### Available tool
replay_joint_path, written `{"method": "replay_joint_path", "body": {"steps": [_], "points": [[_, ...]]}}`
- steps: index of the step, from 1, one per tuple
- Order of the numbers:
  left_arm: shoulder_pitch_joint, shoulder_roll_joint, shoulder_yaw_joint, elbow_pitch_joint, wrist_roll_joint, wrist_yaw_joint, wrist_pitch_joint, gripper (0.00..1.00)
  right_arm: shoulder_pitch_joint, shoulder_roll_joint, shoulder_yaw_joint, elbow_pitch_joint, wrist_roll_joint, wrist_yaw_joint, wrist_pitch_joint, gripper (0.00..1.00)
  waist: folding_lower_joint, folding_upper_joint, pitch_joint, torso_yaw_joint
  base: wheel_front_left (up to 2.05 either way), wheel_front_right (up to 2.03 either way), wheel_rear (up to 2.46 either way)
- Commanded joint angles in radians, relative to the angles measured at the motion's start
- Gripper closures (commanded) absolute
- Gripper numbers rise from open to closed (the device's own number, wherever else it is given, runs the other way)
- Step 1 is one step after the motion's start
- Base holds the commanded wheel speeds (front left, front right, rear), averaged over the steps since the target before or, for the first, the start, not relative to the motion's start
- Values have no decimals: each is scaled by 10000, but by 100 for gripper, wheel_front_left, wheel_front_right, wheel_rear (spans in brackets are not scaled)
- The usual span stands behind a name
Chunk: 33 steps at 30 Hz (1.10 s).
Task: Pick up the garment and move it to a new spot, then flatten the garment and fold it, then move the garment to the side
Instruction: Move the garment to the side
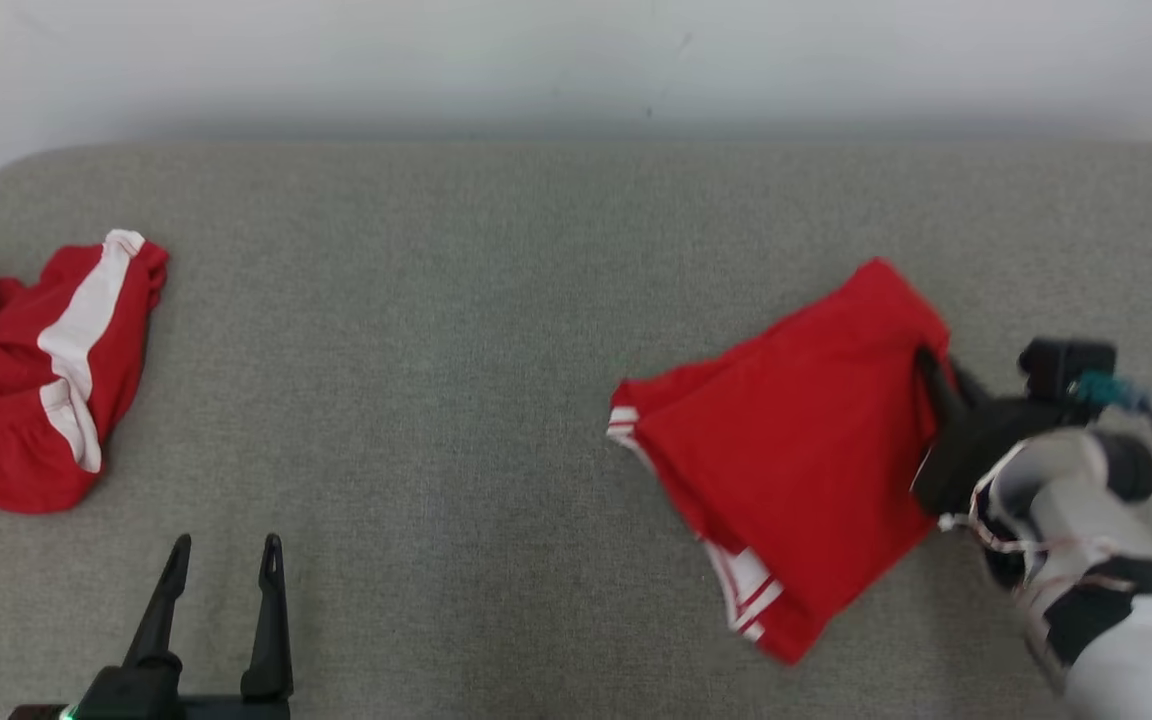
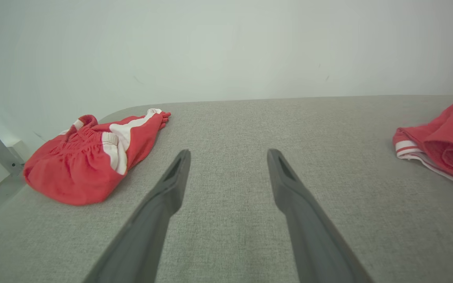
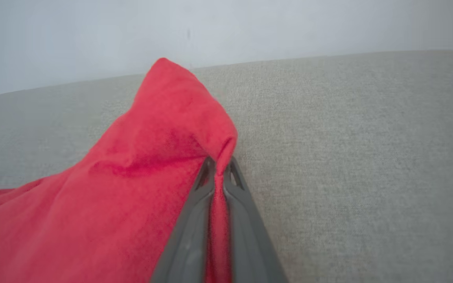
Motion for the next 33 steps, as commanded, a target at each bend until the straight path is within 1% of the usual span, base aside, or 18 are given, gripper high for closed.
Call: {"method": "replay_joint_path", "body": {"steps": [1,8,9,14,20,27,33], "points": [[-280,-29,-27,-104,-37,35,-32,0,-550,-309,8,97,56,-30,34,100,-1,-1,814,12,0,0,0],[-1015,-54,-158,-568,18,31,-32,0,-2094,-1690,-20,367,58,-30,37,100,-1,-1,2092,-305,0,0,0],[-1015,-54,-158,-568,18,31,-32,0,-2094,-1690,-20,367,58,-30,37,100,-1,-1,2092,-305,0,0,0],[-1433,-10,-94,-1258,125,32,-34,0,-2954,-2653,-157,368,144,-30,45,100,-1,-1,3116,-770,0,0,0],[-1848,267,-92,-2024,311,28,-32,0,-3798,-3559,-296,297,93,-30,168,100,-1,-1,4180,-1222,0,0,0],[-2115,637,-58,-2667,420,26,-32,0,-4533,-4514,-380,213,-96,-30,203,100,-1,-1,4932,-1511,0,0,0],[-2219,808,-22,-2953,471,30,-32,0,-5110,-5251,-413,173,-269,-30,346,100,-1,-1,5348,-1665,0,0,0]]}}
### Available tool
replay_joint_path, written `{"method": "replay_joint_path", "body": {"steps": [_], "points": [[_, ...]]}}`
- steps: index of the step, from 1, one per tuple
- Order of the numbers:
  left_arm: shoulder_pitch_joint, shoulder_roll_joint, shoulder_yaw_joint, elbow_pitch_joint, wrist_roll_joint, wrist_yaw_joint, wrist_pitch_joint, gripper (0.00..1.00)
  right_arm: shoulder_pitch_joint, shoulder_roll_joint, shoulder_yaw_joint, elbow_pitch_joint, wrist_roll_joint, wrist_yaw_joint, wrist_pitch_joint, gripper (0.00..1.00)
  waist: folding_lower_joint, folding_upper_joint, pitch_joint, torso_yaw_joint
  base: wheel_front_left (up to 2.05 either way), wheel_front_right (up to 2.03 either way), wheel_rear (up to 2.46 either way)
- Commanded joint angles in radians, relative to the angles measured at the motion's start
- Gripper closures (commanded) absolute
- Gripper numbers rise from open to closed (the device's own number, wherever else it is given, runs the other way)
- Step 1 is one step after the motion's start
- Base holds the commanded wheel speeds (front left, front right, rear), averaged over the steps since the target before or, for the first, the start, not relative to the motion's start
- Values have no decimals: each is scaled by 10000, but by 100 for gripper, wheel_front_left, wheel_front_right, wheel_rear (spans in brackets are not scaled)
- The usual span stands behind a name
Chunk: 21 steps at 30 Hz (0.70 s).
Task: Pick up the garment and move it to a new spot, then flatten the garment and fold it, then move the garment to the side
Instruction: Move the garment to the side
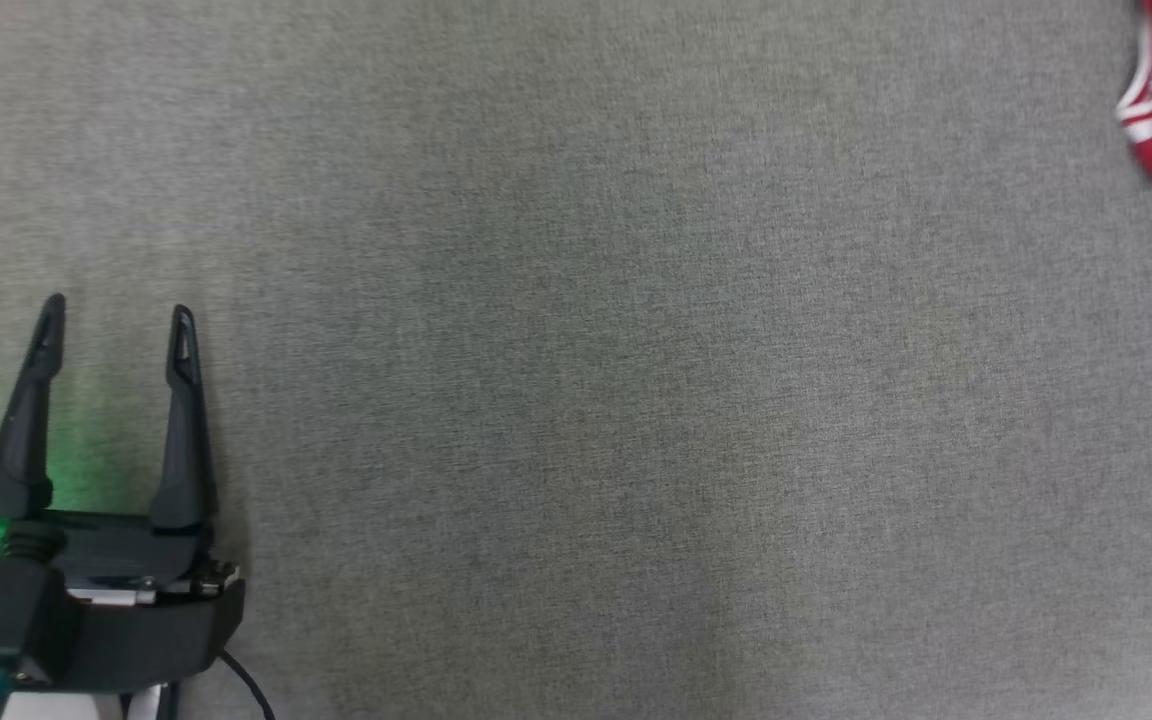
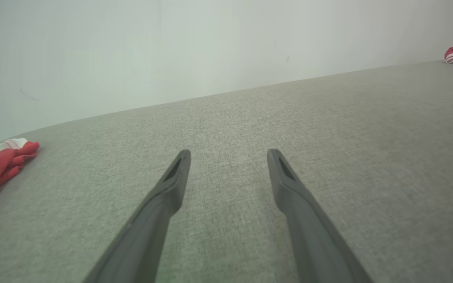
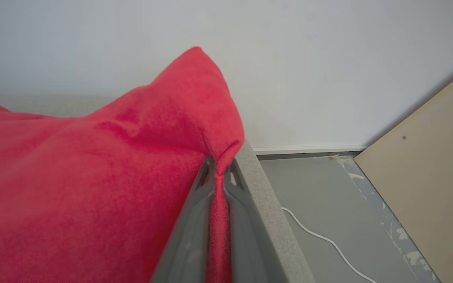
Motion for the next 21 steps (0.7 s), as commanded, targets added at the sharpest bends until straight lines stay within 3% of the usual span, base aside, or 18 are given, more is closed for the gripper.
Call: {"method": "replay_joint_path", "body": {"steps": [1,7,14,15,16,17,21], "points": [[-177,54,-2,-41,124,33,-30,0,-248,-122,-34,-71,-112,-30,8,100,-2,-3,413,-292,0,0,0],[-176,192,78,-250,102,38,-21,0,-723,-539,6,-170,-547,-30,41,100,-2,-3,733,-314,0,0,0],[-250,213,96,-144,71,71,4,0,-1077,-458,-81,109,-967,-30,419,100,-2,-3,760,-267,0,0,0],[-257,207,105,-116,56,77,4,0,-1104,-448,-75,195,-1112,-30,492,80,-2,-3,722,-247,0,0,0],[-247,199,122,-92,34,82,4,0,-1121,-438,-89,279,-1217,-30,498,12,-2,-3,673,-232,0,0,0],[-236,183,139,-80,13,92,4,0,-1144,-399,-133,358,-1294,-30,490,0,-2,-3,618,-221,0,0,0],[-189,131,184,-57,-15,137,1,0,-1114,-248,-238,507,-1552,-30,171,0,-2,-3,349,-195,0,0,0]]}}
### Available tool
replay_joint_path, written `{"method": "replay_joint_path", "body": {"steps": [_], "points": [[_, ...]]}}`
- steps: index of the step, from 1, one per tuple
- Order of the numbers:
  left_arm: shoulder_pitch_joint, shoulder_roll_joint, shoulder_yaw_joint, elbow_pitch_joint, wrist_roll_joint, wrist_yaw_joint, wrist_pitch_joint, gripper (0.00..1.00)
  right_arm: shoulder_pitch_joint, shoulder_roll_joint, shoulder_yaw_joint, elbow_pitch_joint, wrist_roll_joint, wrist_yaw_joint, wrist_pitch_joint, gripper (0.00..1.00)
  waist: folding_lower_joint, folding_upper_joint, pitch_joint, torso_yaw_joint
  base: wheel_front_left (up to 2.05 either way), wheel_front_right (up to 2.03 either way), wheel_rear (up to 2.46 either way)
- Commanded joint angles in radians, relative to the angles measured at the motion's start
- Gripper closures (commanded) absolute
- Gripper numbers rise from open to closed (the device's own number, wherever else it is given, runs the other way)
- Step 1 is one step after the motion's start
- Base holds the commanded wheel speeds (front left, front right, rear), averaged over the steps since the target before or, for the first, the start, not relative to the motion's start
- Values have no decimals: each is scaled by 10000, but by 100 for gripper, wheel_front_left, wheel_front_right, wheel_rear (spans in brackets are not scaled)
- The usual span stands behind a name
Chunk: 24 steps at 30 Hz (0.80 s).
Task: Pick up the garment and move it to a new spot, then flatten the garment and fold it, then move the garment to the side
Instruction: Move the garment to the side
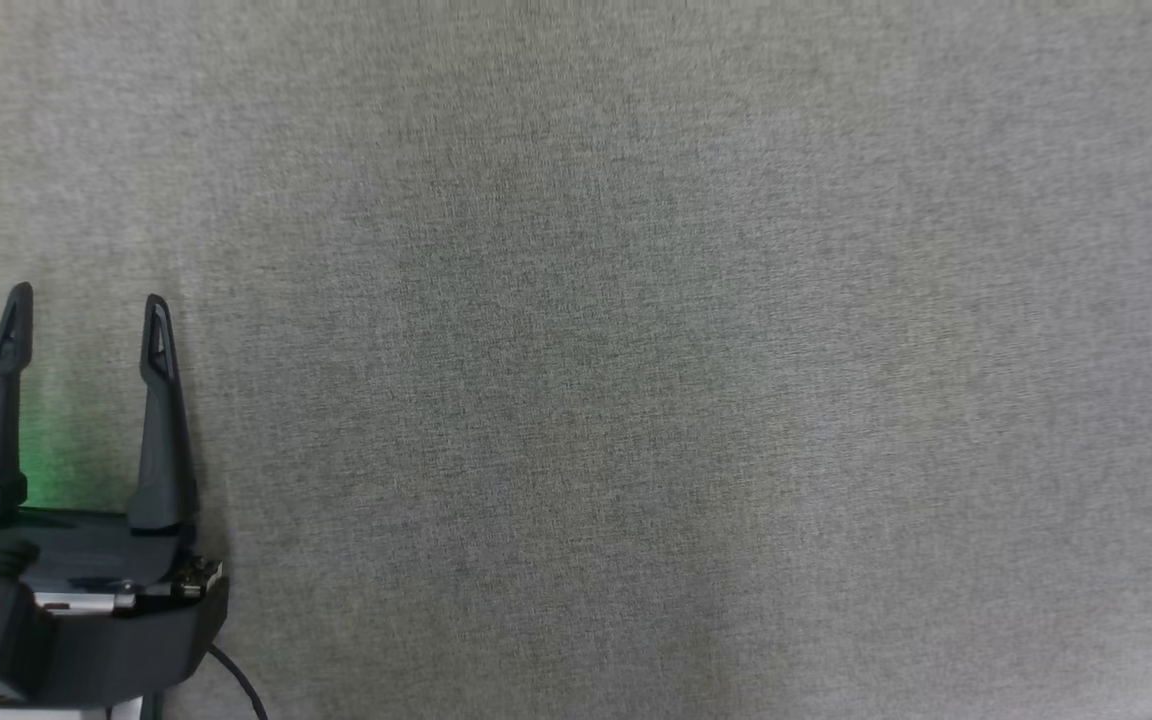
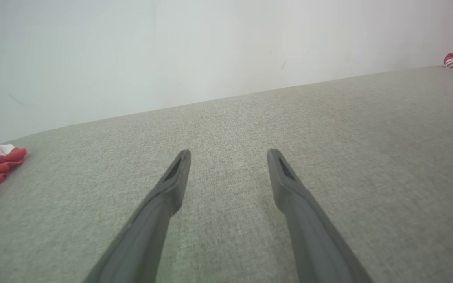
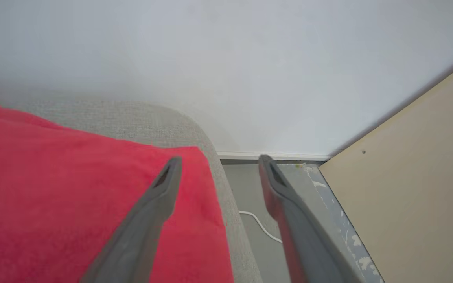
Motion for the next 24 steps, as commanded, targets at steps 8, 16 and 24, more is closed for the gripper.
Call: {"method": "replay_joint_path", "body": {"steps": [8,16,24], "points": [[475,-195,241,475,-142,127,13,0,518,733,138,-218,-42,-30,-1026,0,1,0,-1587,74,0,0,0],[1441,-561,482,1060,-407,144,6,0,2131,1841,240,-1324,342,-30,-1912,0,1,0,-3689,304,0,0,0],[2424,-710,520,1586,-415,80,6,0,4666,3194,-203,-3062,149,-30,-2011,0,1,0,-5323,612,0,0,0]]}}
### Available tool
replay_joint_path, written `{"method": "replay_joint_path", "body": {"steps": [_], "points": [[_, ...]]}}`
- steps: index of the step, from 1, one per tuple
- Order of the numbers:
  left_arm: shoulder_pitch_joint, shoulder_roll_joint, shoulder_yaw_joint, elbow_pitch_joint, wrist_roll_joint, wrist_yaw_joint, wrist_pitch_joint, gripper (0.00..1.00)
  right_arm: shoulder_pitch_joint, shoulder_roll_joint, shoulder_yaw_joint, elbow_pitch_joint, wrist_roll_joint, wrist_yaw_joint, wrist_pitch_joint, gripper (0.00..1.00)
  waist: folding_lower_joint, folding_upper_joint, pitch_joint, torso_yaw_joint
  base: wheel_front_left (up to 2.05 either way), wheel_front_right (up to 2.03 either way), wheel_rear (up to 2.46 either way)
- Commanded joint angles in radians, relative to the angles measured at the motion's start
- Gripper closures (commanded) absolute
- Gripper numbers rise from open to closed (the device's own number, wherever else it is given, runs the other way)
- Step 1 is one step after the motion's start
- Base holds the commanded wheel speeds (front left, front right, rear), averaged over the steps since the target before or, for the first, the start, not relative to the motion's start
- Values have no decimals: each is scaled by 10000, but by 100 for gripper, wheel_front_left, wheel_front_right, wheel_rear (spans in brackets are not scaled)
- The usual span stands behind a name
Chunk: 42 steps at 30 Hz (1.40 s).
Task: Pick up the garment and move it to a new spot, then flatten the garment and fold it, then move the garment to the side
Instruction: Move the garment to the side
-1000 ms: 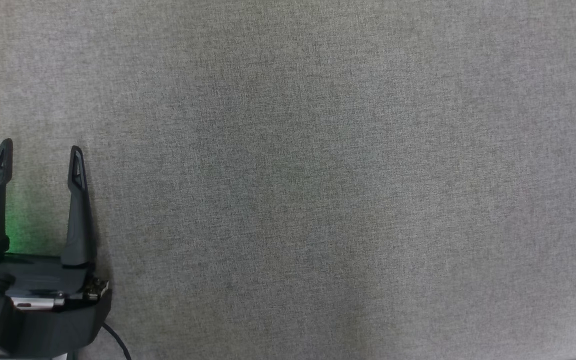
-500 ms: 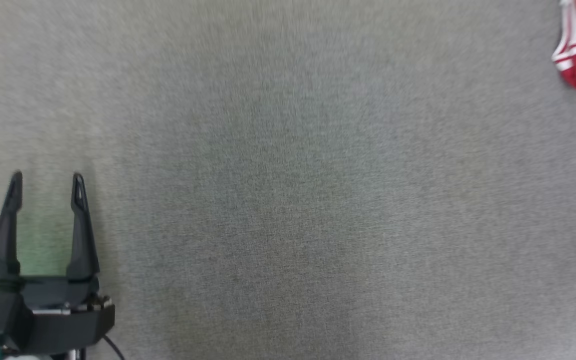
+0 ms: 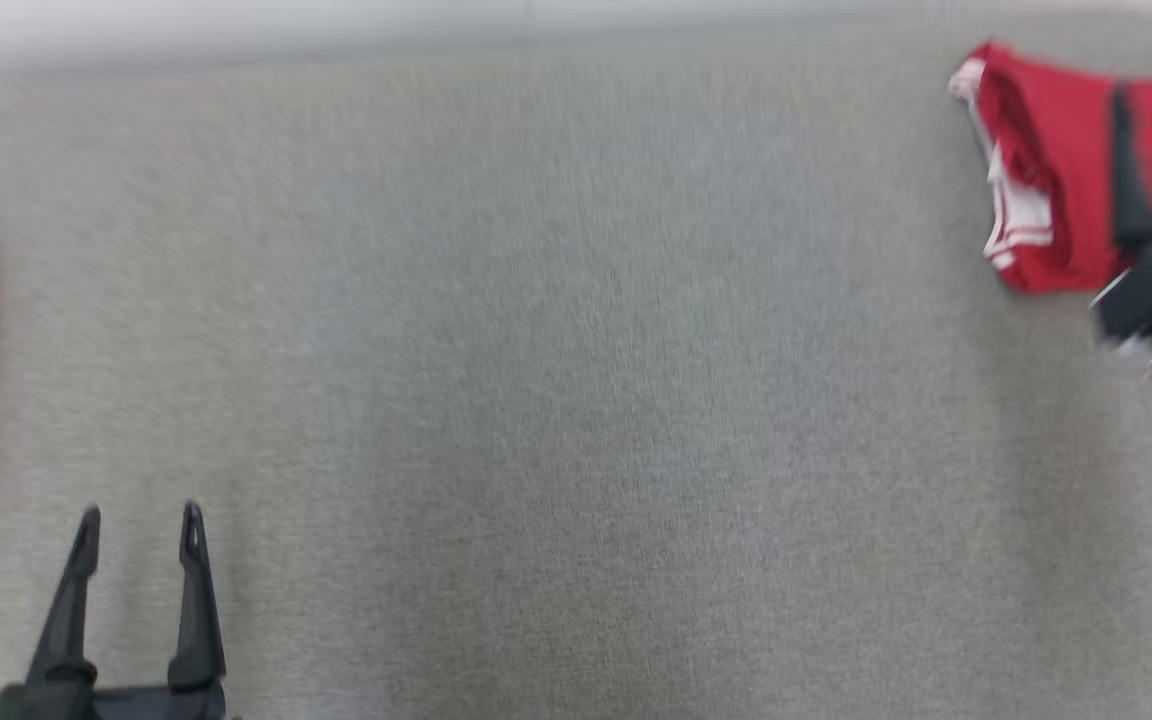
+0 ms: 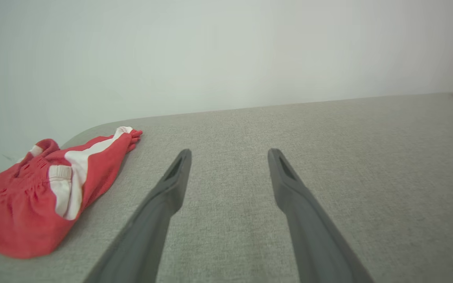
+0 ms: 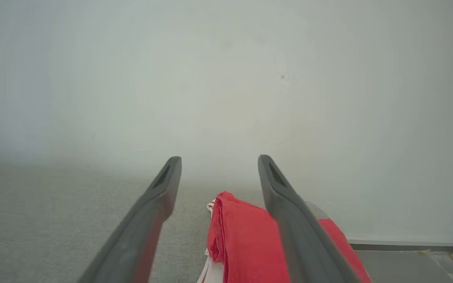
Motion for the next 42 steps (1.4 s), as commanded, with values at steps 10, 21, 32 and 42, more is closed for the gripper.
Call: {"method": "replay_joint_path", "body": {"steps": [10,21,32,42], "points": [[982,-88,-14,585,-84,-63,-30,0,4114,1661,-1705,-2755,-421,-28,-45,0,2,0,-2553,758,0,0,0],[1409,-71,92,891,-99,-89,-30,0,7045,3073,-2768,-4642,-755,-28,-30,0,2,0,-3174,798,0,0,0],[1515,-69,43,1177,-127,-127,-30,0,8885,4245,-3164,-5753,-1357,-28,-22,0,2,0,-3429,700,0,0,0],[1585,-74,-12,1394,-20,-139,-30,0,9485,4777,-2998,-5770,-1864,-28,-45,0,2,0,-3451,675,0,0,0]]}}
